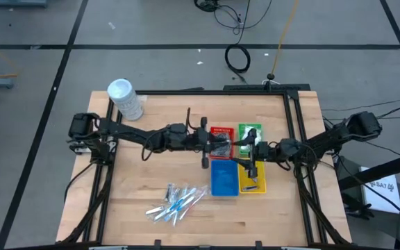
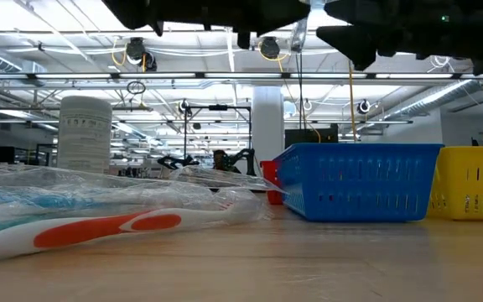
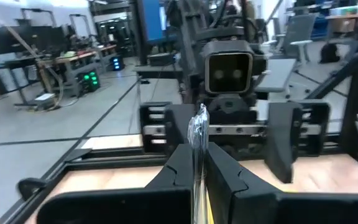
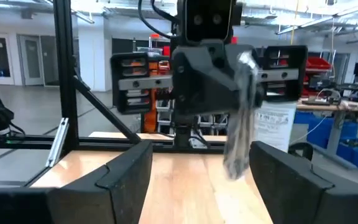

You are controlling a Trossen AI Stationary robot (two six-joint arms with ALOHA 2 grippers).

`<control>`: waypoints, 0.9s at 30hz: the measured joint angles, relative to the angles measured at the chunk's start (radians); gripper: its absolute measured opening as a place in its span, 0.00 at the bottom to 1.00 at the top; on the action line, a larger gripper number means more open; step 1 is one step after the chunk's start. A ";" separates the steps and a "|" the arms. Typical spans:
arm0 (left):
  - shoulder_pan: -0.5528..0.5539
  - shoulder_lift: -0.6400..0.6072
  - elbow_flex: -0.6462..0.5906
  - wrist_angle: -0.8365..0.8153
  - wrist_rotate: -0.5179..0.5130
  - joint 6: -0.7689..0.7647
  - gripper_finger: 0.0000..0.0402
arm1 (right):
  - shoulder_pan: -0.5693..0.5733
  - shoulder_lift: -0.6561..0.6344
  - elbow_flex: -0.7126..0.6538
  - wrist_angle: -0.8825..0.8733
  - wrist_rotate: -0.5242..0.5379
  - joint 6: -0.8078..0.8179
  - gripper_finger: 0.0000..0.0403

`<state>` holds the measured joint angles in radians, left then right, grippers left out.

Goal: Pick & Place Travel size toiletries
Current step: Put the silver nail cutter into the yellow bin

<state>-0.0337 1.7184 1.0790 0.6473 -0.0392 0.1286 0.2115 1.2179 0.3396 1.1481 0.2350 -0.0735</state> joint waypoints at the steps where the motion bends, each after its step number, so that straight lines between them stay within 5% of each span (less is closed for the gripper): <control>1: 0.000 0.000 0.000 0.005 0.012 0.000 0.01 | -0.004 0.012 0.010 0.000 0.000 -0.004 0.63; 16: -0.028 -0.003 0.000 0.030 0.066 -0.003 0.01 | -0.068 0.120 0.126 0.000 -0.109 0.008 0.59; 21: -0.028 -0.002 0.000 0.036 0.065 -0.003 0.03 | -0.069 0.120 0.126 -0.015 -0.109 0.006 0.42; 27: -0.028 -0.002 0.001 0.037 0.061 -0.012 0.01 | -0.069 0.120 0.126 -0.015 -0.108 -0.030 0.10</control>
<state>-0.0620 1.7161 1.0798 0.6848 0.0219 0.1166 0.1425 1.3376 0.4659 1.1328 0.1266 -0.1040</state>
